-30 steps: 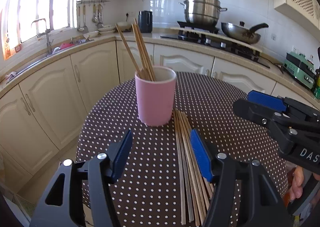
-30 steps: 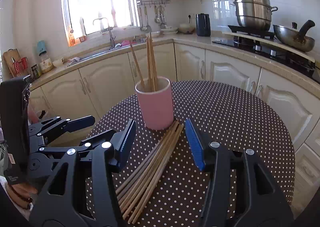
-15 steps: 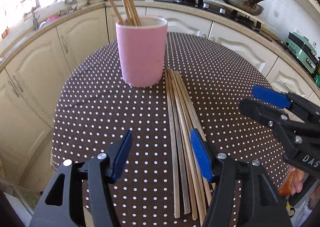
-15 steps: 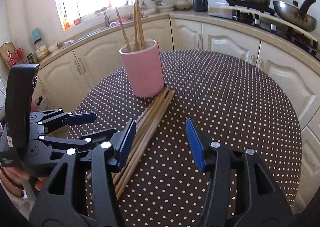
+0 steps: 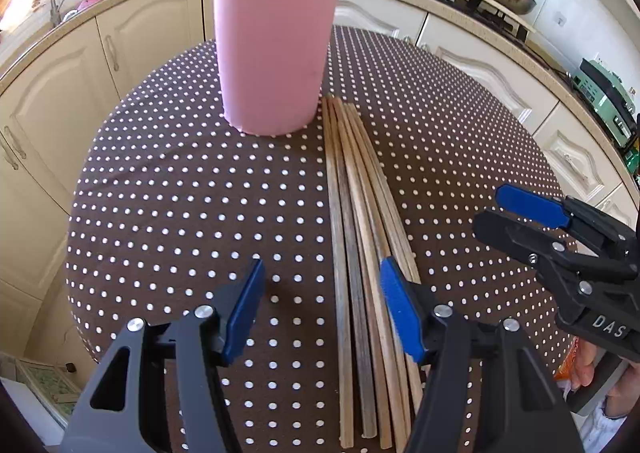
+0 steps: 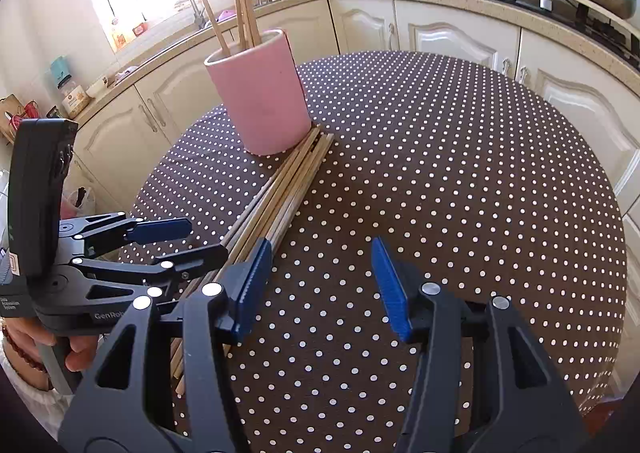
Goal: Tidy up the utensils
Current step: 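Move both open tools down toward the chopstick pile beside the cup, then close the left tool on one chopstick while the right tool grasps another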
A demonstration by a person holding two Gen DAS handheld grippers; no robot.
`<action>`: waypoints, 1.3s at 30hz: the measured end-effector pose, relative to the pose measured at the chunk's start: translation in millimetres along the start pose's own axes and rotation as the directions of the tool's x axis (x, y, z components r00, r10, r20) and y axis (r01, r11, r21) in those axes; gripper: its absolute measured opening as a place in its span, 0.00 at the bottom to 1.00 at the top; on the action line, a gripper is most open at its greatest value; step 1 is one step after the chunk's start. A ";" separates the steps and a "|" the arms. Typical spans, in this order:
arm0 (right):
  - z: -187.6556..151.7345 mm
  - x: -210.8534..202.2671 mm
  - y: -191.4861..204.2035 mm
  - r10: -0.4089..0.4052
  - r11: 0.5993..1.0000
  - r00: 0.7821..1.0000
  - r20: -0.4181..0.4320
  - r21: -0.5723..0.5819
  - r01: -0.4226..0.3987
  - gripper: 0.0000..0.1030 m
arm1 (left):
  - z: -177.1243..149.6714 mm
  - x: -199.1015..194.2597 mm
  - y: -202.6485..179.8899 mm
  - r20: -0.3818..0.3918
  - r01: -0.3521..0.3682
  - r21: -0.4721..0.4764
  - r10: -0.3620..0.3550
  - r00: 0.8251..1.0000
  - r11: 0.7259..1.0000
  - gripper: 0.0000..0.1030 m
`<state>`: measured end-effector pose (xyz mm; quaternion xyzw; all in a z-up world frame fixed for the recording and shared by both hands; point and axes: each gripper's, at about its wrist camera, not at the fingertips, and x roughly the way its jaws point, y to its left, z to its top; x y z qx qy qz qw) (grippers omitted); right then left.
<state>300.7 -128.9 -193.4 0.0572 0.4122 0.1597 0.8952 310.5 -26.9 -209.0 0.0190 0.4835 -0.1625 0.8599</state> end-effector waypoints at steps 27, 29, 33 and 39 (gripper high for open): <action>34.5 59.2 10.0 -0.004 1.000 0.979 -0.205 0.006 0.005 0.43 | 11.4 6.1 10.1 -0.037 0.009 -0.010 -0.010 0.999 1.000 0.20; 34.8 64.4 12.9 -0.021 1.000 0.974 -0.224 -0.003 0.021 0.35 | 9.5 4.6 14.0 -0.039 0.011 -0.019 -0.011 0.999 1.000 0.19; 32.2 67.0 21.6 -0.065 0.998 0.971 -0.230 -0.040 0.057 0.34 | 6.5 3.8 18.5 -0.039 0.018 -0.023 -0.018 0.999 1.000 0.19; 34.4 73.4 37.1 -0.104 0.993 0.966 -0.239 -0.077 0.088 0.34 | 9.3 5.7 11.9 -0.043 0.006 -0.006 -0.006 0.999 1.000 0.19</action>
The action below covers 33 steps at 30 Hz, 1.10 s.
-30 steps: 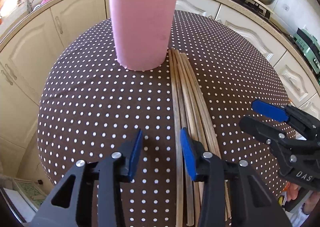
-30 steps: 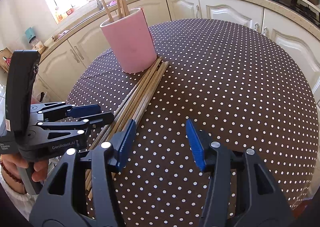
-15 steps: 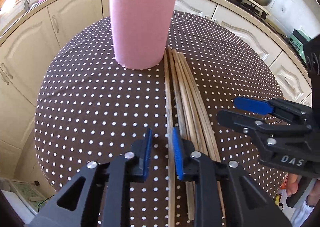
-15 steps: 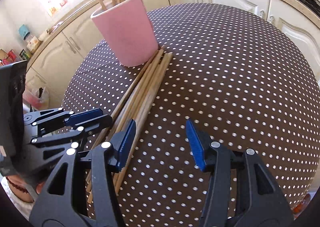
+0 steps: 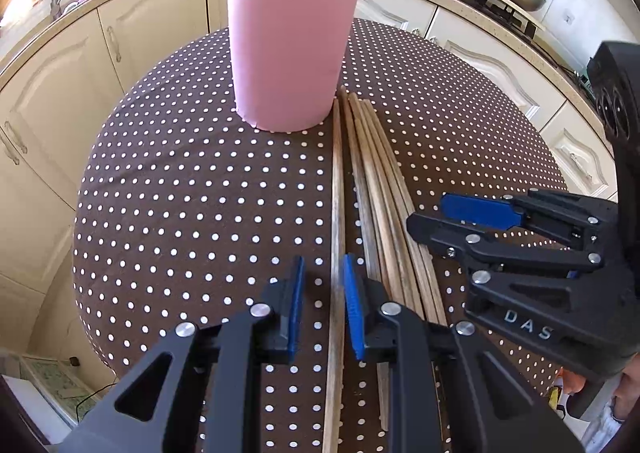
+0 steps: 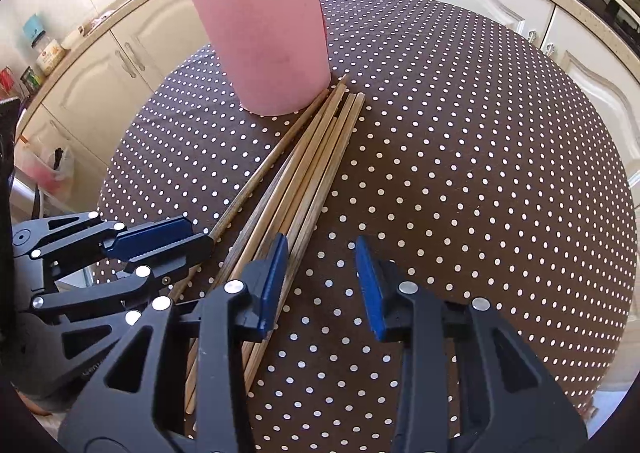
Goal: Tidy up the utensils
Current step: 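Close the left tool on one chopstick while the right tool grasps another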
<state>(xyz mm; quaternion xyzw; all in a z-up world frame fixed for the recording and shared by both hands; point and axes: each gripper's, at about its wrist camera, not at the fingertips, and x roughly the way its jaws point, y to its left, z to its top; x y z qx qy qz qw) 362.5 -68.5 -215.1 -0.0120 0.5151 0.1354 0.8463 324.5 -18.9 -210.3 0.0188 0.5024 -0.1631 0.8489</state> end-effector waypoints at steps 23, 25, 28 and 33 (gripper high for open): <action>2.8 4.4 23.6 -0.045 0.994 0.998 -0.034 -0.104 0.041 0.34 | -1.9 -0.5 -8.6 0.014 -0.043 0.028 0.043 0.999 0.999 0.18; 2.0 3.4 20.7 -0.032 0.994 0.999 -0.043 -0.110 0.027 0.34 | -1.1 -0.5 -8.0 0.011 -0.038 0.026 0.038 0.999 0.999 0.18; -3.1 0.7 11.7 -0.008 0.994 0.999 -0.051 -0.105 0.002 0.34 | 2.8 0.1 -5.4 -0.005 -0.031 0.019 0.031 1.000 0.999 0.18; -9.3 -2.2 -4.2 0.030 0.997 0.998 -0.058 -0.074 -0.034 0.34 | 16.5 5.6 -8.6 -0.025 -0.056 0.018 0.056 0.998 0.998 0.18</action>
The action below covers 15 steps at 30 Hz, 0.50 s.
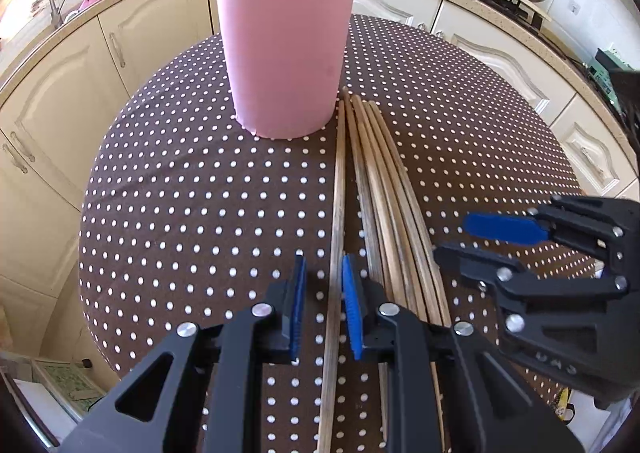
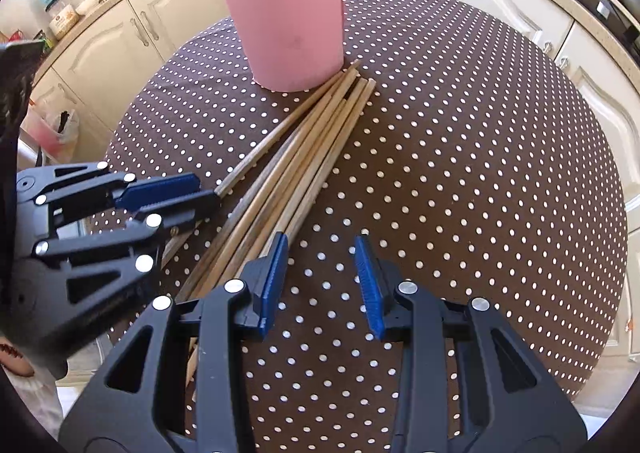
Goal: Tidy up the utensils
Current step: 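Close the left tool on one chopstick while the right tool grasps another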
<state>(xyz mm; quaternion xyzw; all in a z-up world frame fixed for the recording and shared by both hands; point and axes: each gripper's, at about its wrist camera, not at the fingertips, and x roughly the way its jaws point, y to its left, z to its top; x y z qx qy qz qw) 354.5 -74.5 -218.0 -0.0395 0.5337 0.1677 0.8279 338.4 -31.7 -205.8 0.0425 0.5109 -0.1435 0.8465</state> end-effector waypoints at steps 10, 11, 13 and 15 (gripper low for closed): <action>-2.4 2.3 0.9 -0.024 1.000 1.000 -0.004 -0.015 0.024 0.33 | 27.3 14.5 -15.5 -0.026 -0.061 0.016 0.062 0.998 0.998 0.07; -1.6 2.8 0.9 -0.023 1.000 1.000 -0.006 -0.016 0.023 0.33 | 28.1 14.7 -14.4 -0.025 -0.055 0.016 0.055 0.998 0.998 0.07; 2.4 4.3 0.9 -0.009 1.000 1.000 -0.008 -0.001 0.009 0.33 | 27.8 14.2 -10.7 -0.022 -0.032 0.009 0.032 0.999 0.999 0.07; 6.2 4.5 -2.3 0.014 1.000 1.000 -0.009 0.024 -0.013 0.33 | 26.3 13.1 -6.7 -0.021 -0.012 0.004 0.012 1.000 1.000 0.07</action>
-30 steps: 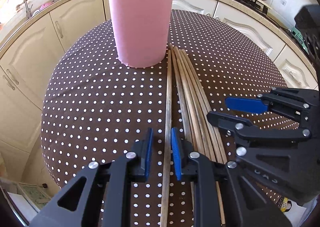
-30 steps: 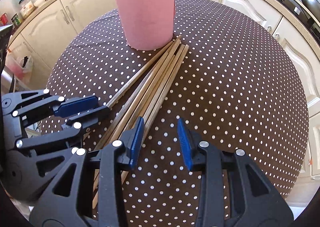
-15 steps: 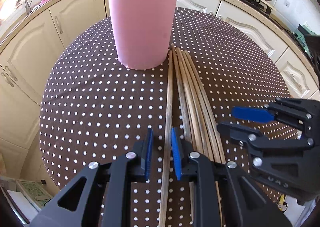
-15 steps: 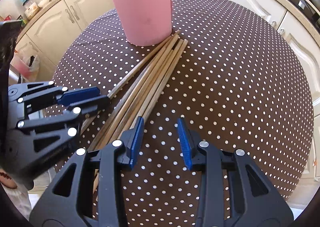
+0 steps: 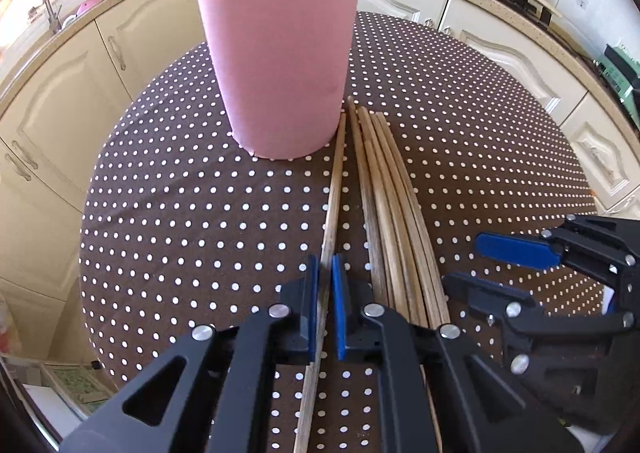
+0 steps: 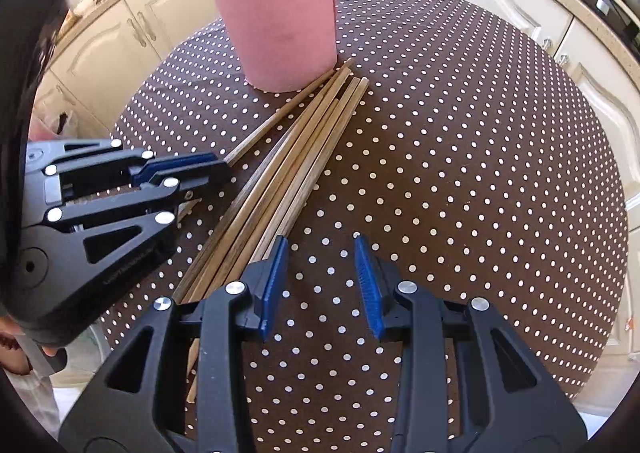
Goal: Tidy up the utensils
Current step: 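Close the left tool on one chopstick while the right tool grasps another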
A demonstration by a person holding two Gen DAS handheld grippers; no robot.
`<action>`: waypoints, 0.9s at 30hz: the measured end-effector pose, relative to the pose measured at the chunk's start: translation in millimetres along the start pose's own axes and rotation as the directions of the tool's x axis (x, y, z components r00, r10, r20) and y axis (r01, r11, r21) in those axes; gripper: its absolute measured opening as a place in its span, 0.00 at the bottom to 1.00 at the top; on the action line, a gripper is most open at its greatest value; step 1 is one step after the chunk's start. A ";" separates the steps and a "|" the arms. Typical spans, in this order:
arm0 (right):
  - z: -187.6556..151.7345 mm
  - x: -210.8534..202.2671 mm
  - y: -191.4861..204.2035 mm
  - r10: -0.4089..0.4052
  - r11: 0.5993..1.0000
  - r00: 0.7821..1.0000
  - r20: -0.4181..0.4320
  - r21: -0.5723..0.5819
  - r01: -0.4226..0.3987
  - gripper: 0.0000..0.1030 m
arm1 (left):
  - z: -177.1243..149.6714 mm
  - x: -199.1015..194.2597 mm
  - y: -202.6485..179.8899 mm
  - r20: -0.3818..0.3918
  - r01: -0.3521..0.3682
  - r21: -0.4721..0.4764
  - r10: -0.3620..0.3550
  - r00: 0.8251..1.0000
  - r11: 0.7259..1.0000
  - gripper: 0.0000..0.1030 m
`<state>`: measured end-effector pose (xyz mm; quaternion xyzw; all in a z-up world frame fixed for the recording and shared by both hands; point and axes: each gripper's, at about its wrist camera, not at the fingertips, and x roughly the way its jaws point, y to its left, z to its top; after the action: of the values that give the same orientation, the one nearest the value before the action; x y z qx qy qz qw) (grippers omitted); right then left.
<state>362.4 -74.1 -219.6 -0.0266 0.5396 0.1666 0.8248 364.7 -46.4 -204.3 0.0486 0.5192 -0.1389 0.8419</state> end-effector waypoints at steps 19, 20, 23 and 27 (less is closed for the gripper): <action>28.1 2.2 8.5 -0.050 0.998 0.999 -0.009 0.045 0.050 0.33 | -9.1 -2.2 17.2 0.001 0.037 -0.030 -0.037 0.999 0.999 0.07; 28.7 3.1 12.5 -0.051 0.998 0.999 -0.012 0.040 0.051 0.33 | -9.2 -2.3 17.6 0.003 0.038 -0.036 -0.038 0.999 0.999 0.07; 31.7 3.9 18.4 -0.055 0.997 0.998 -0.014 0.047 0.055 0.33 | -8.5 -2.3 16.2 -0.001 0.029 -0.036 -0.029 1.000 0.999 0.08; 39.2 8.9 30.1 -0.081 0.996 0.997 -0.018 0.028 0.082 0.33 | -7.7 -2.0 15.9 -0.003 0.034 -0.041 -0.034 0.999 0.999 0.08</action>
<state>391.0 -34.8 -207.2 -0.0382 0.5472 0.1249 0.8267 361.6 -29.1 -207.0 0.0229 0.5243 -0.1426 0.8392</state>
